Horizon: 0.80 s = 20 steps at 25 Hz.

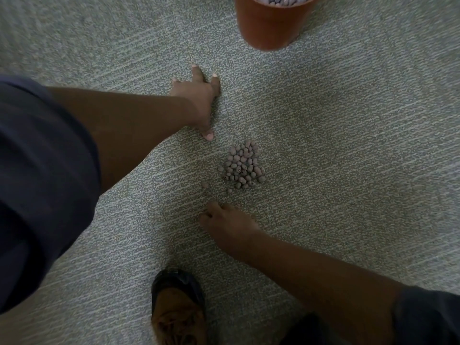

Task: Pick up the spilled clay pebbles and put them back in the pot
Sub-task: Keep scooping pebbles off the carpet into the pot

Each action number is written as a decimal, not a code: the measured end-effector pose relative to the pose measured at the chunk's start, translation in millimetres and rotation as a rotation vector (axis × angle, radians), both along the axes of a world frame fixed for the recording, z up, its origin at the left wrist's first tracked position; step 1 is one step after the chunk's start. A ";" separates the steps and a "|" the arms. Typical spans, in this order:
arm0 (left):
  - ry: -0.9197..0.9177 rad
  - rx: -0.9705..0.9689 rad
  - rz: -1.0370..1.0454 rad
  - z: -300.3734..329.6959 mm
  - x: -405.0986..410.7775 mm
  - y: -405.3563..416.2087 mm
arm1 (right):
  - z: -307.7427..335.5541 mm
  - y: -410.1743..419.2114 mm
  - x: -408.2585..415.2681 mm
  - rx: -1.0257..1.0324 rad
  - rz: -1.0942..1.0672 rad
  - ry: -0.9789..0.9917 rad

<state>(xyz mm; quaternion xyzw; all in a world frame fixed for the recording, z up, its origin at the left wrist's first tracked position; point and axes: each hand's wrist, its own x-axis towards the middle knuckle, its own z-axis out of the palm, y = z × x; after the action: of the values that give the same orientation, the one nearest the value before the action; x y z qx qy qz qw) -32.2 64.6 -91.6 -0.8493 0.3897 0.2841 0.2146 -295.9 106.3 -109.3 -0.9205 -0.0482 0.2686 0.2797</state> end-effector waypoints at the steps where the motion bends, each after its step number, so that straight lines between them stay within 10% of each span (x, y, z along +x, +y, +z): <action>1: -0.001 0.001 0.002 -0.1 -0.1 0.0 | 0.1 -0.4 1.6 -0.002 0.009 -0.008; 20: -0.017 -0.007 -0.002 -3.9 1.0 -0.3 | 11.9 -18.5 70.8 0.003 -0.275 0.041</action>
<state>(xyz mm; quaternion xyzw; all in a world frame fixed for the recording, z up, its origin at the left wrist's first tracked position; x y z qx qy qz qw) -31.2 64.3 -95.5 -0.8521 0.3895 0.2755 0.2150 -225.0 87.7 -97.3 -0.9123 0.0838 0.2462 0.3164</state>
